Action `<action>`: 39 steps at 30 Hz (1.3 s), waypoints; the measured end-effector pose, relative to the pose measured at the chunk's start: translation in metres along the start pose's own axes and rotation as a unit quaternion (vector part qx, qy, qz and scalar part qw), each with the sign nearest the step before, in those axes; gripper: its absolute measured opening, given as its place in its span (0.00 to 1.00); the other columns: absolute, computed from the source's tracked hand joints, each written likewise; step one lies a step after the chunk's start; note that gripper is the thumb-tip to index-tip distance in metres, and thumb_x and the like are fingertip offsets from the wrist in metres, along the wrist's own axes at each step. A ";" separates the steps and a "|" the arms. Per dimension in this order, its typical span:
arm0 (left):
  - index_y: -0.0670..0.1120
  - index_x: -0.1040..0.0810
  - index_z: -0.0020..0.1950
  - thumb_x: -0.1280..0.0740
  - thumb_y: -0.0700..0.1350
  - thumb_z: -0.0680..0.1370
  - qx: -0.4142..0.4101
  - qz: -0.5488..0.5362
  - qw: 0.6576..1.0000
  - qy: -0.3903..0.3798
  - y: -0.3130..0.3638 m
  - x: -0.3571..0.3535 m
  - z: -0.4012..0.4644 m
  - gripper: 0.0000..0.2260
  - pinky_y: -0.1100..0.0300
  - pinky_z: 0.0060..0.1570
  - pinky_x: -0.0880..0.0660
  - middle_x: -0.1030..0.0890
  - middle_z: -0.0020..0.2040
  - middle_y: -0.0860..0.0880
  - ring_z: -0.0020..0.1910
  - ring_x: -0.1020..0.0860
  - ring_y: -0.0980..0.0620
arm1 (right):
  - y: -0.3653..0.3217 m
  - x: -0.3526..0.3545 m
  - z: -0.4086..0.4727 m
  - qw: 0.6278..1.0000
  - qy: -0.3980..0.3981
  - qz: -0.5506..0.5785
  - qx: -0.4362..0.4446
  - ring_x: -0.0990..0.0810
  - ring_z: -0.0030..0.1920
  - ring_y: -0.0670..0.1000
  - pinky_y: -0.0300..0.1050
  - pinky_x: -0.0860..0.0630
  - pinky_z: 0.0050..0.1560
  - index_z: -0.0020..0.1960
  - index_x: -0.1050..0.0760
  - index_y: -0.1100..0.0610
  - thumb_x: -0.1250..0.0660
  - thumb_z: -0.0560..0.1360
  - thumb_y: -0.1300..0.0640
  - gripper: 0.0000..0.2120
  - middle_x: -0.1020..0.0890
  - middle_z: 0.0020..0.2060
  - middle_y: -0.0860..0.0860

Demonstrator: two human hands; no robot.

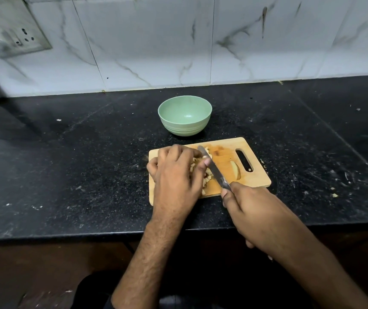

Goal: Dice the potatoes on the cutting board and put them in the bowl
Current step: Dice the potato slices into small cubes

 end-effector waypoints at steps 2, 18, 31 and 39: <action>0.55 0.21 0.54 0.36 0.60 0.80 -0.013 0.004 1.000 -0.007 0.004 -0.001 -0.001 0.11 0.55 0.56 0.43 0.24 0.52 0.59 0.57 0.31 0.56 | 0.000 0.000 -0.001 1.000 -0.002 0.007 0.003 0.22 0.27 0.45 0.42 0.23 0.36 0.47 0.30 0.47 0.51 0.84 0.42 0.16 0.21 0.31 0.50; 0.54 0.20 0.53 0.34 0.59 0.79 0.013 0.006 1.000 0.007 0.003 -0.003 0.002 0.10 0.56 0.56 0.44 0.24 0.52 0.58 0.57 0.32 0.56 | 0.011 0.007 -0.013 0.997 -0.028 0.076 -0.009 0.18 0.25 0.49 0.35 0.30 0.27 0.46 0.30 0.48 0.50 0.84 0.43 0.15 0.19 0.30 0.51; 0.52 0.20 0.53 0.31 0.51 0.78 0.023 0.046 0.999 0.004 0.003 -0.002 0.001 0.06 0.55 0.56 0.44 0.24 0.52 0.56 0.58 0.31 0.54 | 0.022 0.006 -0.012 0.997 -0.014 0.067 -0.029 0.19 0.24 0.46 0.35 0.31 0.26 0.48 0.30 0.47 0.51 0.84 0.42 0.15 0.21 0.28 0.50; 0.53 0.23 0.65 0.34 0.57 0.78 -0.118 0.048 0.983 -0.129 0.046 -0.034 -0.005 0.17 0.48 0.59 0.40 0.23 0.60 0.56 0.63 0.31 0.52 | 0.041 0.013 -0.011 0.996 0.011 0.055 -0.070 0.19 0.23 0.48 0.45 0.21 0.33 0.46 0.30 0.50 0.49 0.84 0.43 0.16 0.20 0.29 0.51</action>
Point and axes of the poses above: each hand's wrist, its own z-axis towards the middle knuckle, its own x-axis out of the back of the hand, y = z × x, the point moved 6 cm from there along z, towards the middle knuckle
